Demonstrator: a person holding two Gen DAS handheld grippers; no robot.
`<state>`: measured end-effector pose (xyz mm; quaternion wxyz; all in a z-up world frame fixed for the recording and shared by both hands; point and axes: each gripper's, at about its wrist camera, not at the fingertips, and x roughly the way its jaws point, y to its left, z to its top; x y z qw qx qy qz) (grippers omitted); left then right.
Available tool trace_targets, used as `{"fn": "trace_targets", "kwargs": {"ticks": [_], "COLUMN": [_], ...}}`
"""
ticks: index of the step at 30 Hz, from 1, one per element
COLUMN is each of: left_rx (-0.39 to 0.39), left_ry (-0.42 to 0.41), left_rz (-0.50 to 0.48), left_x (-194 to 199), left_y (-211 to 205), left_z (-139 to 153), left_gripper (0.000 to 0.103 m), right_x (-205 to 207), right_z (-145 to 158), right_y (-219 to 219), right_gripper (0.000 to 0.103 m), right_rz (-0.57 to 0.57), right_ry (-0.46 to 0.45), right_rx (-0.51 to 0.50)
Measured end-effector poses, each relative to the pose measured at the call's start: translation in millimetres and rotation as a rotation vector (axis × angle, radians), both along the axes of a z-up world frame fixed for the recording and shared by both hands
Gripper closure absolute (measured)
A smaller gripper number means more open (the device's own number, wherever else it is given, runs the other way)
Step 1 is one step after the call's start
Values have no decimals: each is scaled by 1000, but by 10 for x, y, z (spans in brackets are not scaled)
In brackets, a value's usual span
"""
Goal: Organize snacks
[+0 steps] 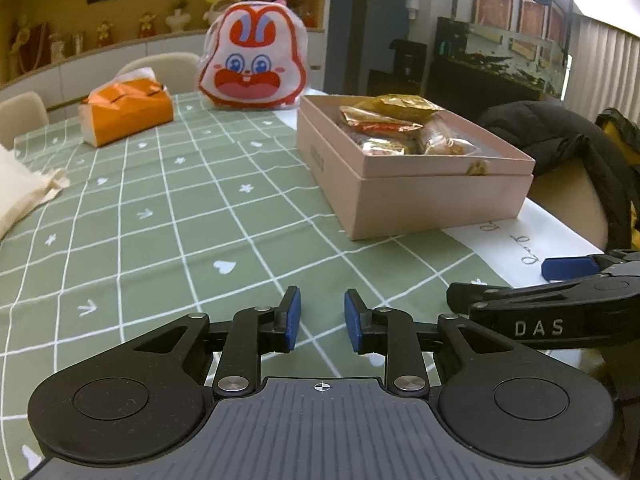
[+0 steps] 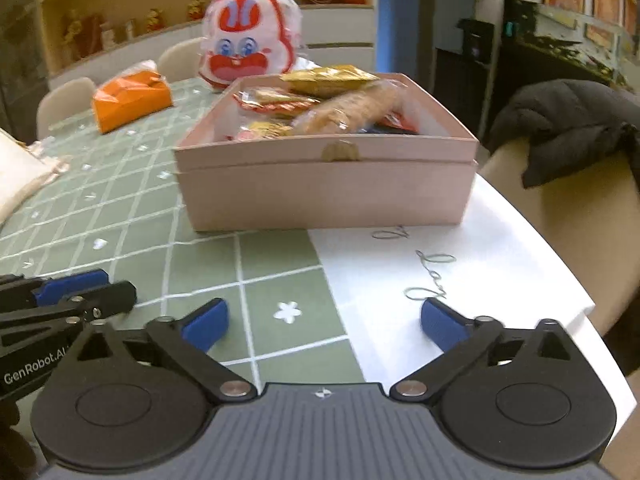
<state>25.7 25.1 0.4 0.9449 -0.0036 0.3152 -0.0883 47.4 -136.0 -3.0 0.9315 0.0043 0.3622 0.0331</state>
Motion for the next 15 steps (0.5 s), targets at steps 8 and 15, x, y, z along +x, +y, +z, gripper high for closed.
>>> {"fn": "trace_targets", "kwargs": {"ticks": [8,15], "left_rx": [5,5], "left_ry": [-1,-1], "left_rz": [-20,-19], "left_x": [-15,-16], "left_y": [-22,-20], "left_z": [-6,-5], "left_gripper": [73,73], "right_x": [-51,-56], "right_z": [-52,-48], "right_y": [30,15], "right_gripper": [0,0], "right_rz": [-23,-23], "right_ry": [-49,-49], "right_rx": [-14,-11]}}
